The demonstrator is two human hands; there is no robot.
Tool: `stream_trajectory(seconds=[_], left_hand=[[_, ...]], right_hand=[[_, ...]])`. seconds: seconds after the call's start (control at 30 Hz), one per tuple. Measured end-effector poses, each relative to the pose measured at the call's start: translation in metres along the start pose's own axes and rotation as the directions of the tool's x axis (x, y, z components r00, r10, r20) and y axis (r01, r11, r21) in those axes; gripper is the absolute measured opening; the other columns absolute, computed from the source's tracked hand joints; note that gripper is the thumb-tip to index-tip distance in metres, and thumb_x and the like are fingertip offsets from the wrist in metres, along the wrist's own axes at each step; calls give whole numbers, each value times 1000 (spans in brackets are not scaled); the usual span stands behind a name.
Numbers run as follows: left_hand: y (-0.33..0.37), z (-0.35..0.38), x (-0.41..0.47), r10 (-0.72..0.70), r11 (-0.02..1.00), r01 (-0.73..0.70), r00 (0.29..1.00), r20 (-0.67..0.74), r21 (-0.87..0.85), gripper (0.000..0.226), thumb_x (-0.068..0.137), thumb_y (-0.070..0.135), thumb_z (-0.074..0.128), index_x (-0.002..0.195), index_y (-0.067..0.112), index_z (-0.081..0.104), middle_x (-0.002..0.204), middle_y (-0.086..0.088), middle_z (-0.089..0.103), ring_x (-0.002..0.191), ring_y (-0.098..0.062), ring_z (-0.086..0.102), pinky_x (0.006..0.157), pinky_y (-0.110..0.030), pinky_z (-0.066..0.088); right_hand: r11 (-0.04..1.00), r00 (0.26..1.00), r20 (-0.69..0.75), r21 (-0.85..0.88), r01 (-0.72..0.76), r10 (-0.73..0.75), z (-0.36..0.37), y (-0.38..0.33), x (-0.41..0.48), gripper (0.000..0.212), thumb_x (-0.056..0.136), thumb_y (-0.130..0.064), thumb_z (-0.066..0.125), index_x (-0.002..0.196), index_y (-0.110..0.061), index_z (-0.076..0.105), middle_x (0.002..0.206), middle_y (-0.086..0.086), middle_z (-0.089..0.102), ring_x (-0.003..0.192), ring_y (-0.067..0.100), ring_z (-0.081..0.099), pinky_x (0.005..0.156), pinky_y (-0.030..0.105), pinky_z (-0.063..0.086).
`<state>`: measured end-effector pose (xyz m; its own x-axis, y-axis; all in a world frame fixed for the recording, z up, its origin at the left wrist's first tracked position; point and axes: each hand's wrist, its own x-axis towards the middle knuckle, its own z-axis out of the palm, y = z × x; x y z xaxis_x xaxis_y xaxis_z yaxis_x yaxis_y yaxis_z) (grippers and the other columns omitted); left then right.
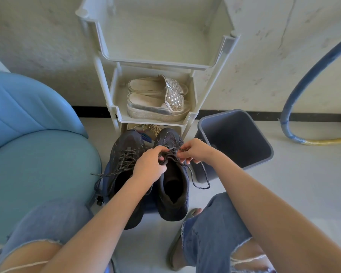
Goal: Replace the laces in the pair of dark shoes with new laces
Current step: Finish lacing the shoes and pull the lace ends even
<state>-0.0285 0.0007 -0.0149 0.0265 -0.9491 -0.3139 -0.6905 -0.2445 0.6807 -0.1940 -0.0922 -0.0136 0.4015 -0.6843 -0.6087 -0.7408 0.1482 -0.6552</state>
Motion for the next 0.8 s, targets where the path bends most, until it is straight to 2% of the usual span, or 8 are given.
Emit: stream_trajectory(seconds=[0.1,0.17,0.27,0.37,0.43,0.53,0.63,0.8], left_hand=[[1,3,-2,23,997,-21,999,-29,71,15,86,15,62,93,28,64,109,3,56,96,-15,56,76,-22,38],[-1,3,-2,1,998,1,1000,-25,69,11,87,17,63,82,27,65,113,3,56,101,-17,57,77,-23,37],[-2,0,3,-23,998,22,1000,7,62,9,85,19,65,84,26,69,117,6,59,108,-17,56,79,-23,36],[0,-4,10,-37,998,41,997,65,-52,11,88,23,62,91,26,73,107,8,67,101,-13,61,82,-25,45],[2,-9,16,-42,992,41,999,-7,-119,15,92,25,57,96,24,72,100,5,69,94,-15,62,83,-33,51],[2,-8,27,45,999,-44,993,-108,10,18,94,24,55,106,27,69,107,4,65,97,-15,60,84,-33,49],[2,0,35,119,981,-117,993,-4,152,19,93,28,57,107,31,68,112,4,56,102,-15,57,84,-30,45],[7,7,44,233,914,-236,971,50,330,22,92,24,58,108,35,67,109,6,50,98,-15,56,77,-27,42]], right_hand=[[998,998,-1,30,-60,60,-2,1,0,11,87,-14,68,80,-6,66,67,3,67,52,8,51,42,14,32],[993,992,38,-18,-117,118,-4,1,0,23,86,-25,71,73,-6,66,61,1,64,46,7,47,42,15,33],[978,976,106,-111,-177,189,-2,-2,0,36,84,-35,71,60,-10,60,47,-5,55,37,5,40,47,18,34],[976,972,105,-82,-200,208,-3,-2,1,30,85,-25,70,62,-9,60,46,-4,54,36,6,38,43,16,32],[977,970,115,-54,-208,213,-4,-3,0,26,86,-22,69,68,-6,61,50,-2,53,41,8,37,41,16,31],[975,969,105,-34,-221,223,-4,-4,0,23,86,-18,68,68,-6,60,55,1,53,43,10,37,44,17,31],[972,968,88,-7,-236,236,-1,-5,1,26,84,-15,68,61,-9,58,53,1,53,38,8,39,44,18,32],[964,963,91,47,-260,255,-3,-4,0,20,84,-11,65,65,-7,59,55,3,55,41,9,40,43,17,30]])
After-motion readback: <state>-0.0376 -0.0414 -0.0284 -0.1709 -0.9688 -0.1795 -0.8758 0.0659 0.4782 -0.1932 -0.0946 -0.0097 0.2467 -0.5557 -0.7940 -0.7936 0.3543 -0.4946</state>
